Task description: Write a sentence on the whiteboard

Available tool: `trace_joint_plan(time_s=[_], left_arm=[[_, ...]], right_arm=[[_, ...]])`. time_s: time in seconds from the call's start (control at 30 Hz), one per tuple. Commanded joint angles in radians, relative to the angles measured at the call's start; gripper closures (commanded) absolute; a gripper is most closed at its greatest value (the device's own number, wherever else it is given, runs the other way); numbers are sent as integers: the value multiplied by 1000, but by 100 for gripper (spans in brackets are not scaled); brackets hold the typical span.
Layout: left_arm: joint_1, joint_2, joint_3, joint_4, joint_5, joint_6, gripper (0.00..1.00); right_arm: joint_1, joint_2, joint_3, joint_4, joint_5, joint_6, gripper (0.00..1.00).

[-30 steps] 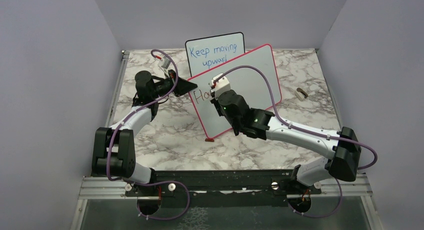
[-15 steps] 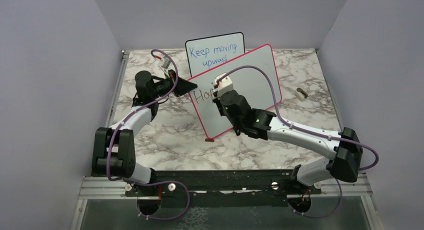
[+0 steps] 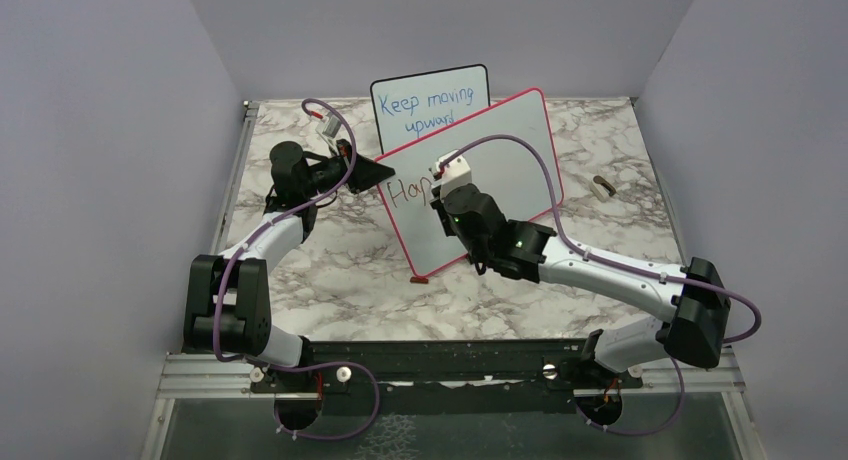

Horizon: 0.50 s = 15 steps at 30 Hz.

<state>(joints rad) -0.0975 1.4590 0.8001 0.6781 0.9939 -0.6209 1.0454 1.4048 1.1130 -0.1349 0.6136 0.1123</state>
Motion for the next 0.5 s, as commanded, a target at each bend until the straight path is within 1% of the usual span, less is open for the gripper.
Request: trace_joint_plan(time_s=[0.0,0.17,0.47], left_arm=[[-8,17,-1,-34,11,52,100],[-8,18,-1,-34,10,52,100],[-8,18,-1,-34,9,52,100]], right_arm=[[-7,-8,-10,-33,-70,18,99],[-5,-1,1,-32,-112,18,99],[-4,-7,8,-27,-125,17,99]])
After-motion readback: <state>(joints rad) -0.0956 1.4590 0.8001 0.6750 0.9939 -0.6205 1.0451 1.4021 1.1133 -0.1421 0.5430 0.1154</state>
